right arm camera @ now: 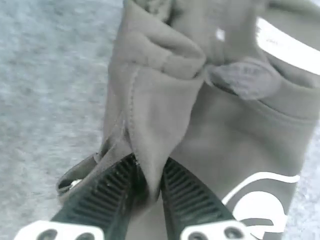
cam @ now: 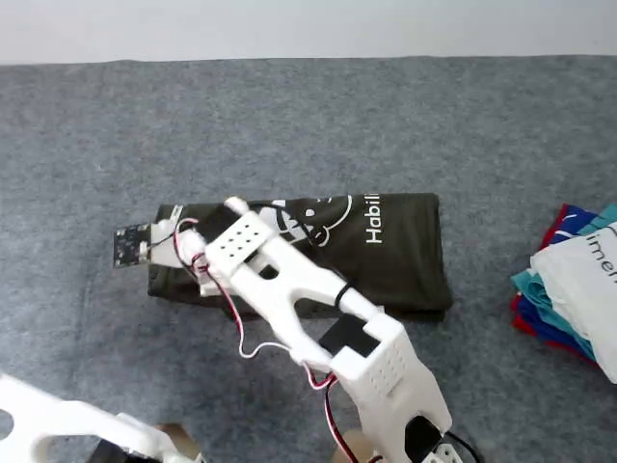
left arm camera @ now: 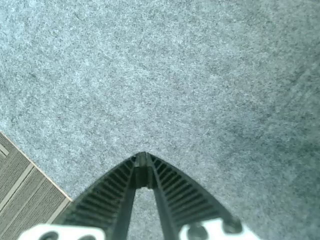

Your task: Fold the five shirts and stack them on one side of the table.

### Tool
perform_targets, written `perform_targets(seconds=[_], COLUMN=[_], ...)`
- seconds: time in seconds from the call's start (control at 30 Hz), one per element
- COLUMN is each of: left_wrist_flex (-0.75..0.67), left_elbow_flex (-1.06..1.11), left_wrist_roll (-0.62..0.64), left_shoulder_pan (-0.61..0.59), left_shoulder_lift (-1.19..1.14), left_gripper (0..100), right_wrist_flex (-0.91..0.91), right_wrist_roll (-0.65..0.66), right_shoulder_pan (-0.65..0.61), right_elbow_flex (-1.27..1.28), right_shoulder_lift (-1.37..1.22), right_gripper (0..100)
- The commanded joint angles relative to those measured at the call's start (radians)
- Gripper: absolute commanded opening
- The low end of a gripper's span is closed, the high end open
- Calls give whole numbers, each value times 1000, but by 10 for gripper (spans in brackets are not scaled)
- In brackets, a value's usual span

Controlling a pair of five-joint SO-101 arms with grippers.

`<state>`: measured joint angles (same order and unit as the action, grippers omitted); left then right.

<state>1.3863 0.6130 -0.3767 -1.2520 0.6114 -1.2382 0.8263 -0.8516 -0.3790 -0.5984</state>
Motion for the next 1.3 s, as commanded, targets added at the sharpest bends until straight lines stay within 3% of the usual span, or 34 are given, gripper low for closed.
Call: perform_targets(seconds=[0.0,0.13,0.33,0.5,0.67,0.83,0.97,1.27], left_wrist_flex=[-18,-18,-18,-18,-18,-18,-18,-18], left_elbow_flex=[-4,-4,-4,-4,-4,-4,-4,-4], left_wrist_roll=[-6,-6,-6,-6,-6,-6,-5,-3], left_shoulder_pan=[3,2,2,2,2,2,5,5], left_shoulder_lift=[23,23,25,25,25,25,25,25], left_gripper=[5,5,5,5,5,5,5,5], right_wrist_flex=[33,28,38,-27,-242,-423,-499,-495], right_wrist_roll=[3,-5,-261,-264,-265,-267,-310,-338], right_shoulder_pan=[41,47,99,147,108,47,-5,-71], right_elbow_flex=[-57,-87,-178,-270,-370,-451,-456,-448], right_shoulder_lift=[-12,-51,-68,-94,-88,-88,-97,-216], right_gripper=[14,87,266,221,157,13,9,10])
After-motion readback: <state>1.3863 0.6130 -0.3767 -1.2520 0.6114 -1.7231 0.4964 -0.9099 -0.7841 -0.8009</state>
